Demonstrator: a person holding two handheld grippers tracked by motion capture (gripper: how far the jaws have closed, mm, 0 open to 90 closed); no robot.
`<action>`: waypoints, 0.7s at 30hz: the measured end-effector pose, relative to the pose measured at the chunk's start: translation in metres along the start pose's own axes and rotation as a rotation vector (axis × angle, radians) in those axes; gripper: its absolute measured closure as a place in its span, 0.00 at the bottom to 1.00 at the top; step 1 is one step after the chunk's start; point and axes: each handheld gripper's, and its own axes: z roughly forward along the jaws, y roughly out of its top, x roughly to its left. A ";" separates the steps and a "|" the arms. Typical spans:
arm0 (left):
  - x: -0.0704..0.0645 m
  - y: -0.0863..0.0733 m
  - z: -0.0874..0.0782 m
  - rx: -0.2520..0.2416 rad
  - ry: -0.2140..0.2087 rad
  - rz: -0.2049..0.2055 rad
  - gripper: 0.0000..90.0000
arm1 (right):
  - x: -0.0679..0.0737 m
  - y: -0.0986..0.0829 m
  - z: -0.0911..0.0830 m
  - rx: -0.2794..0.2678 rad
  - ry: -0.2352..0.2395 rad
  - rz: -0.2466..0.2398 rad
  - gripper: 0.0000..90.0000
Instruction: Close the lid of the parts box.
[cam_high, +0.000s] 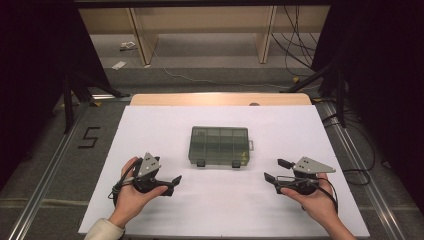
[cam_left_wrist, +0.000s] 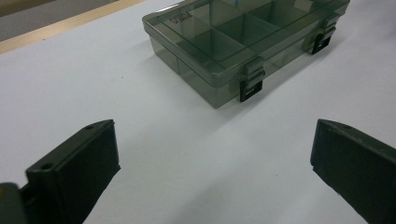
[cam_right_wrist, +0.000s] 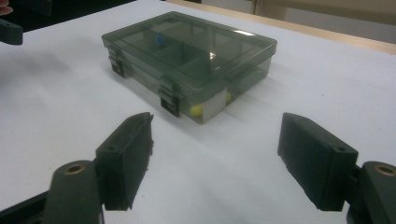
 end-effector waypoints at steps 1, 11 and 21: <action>0.000 -0.001 -0.001 0.001 0.003 0.002 0.01 | 0.000 -0.001 0.000 -0.005 0.003 -0.003 0.28; 0.000 -0.008 -0.008 0.004 0.006 -0.001 0.00 | 0.000 -0.007 -0.008 -0.002 0.007 0.002 0.26; -0.002 -0.010 -0.008 0.001 0.007 0.007 0.00 | 0.002 -0.009 -0.009 -0.008 0.013 -0.004 0.26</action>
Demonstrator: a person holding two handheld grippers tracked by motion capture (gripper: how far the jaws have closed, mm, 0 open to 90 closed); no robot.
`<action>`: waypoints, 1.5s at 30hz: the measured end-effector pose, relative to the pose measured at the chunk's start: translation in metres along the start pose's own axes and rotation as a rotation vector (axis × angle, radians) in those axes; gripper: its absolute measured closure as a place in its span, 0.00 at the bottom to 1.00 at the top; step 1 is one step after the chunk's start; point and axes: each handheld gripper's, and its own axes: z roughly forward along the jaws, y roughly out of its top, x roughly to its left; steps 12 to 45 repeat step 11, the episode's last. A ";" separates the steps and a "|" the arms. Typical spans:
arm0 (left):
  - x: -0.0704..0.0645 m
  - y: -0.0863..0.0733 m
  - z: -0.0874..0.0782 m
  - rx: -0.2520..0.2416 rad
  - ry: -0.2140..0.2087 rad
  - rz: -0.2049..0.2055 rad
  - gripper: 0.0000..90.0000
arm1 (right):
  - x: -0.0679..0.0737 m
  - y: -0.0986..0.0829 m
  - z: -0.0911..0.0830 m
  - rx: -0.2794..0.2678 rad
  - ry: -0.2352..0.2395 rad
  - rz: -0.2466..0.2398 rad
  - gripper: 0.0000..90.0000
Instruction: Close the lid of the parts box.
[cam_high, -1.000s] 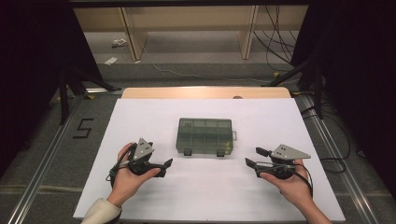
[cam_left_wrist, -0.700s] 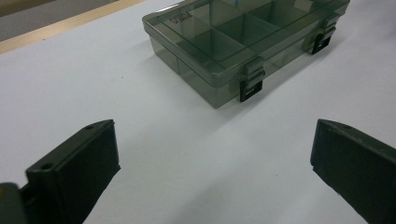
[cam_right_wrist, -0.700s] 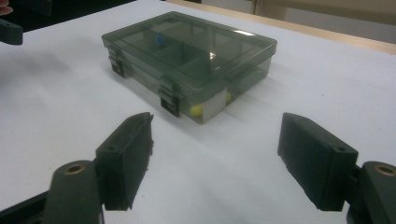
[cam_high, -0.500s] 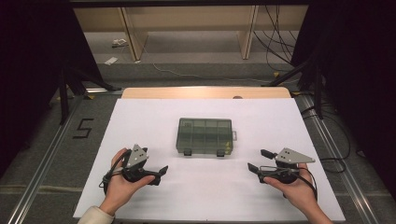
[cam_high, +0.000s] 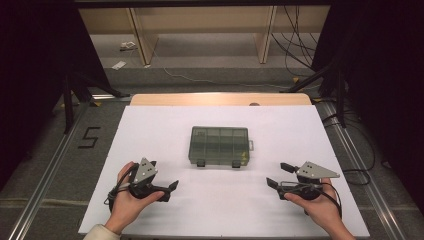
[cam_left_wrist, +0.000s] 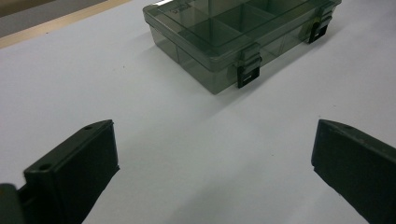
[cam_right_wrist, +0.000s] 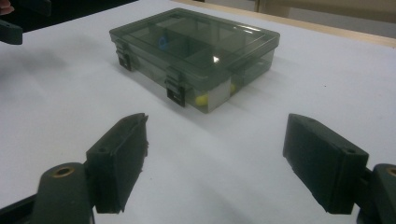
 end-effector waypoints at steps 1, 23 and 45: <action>0.000 0.000 0.000 0.001 0.000 0.001 0.00 | 0.000 0.000 0.000 0.001 0.000 0.004 0.26; -0.001 -0.001 0.003 0.003 0.005 0.001 0.00 | 0.002 -0.002 0.001 -0.002 0.001 0.008 0.25; -0.001 -0.001 0.003 0.003 0.005 0.001 0.00 | 0.002 -0.002 0.001 -0.002 0.001 0.008 0.25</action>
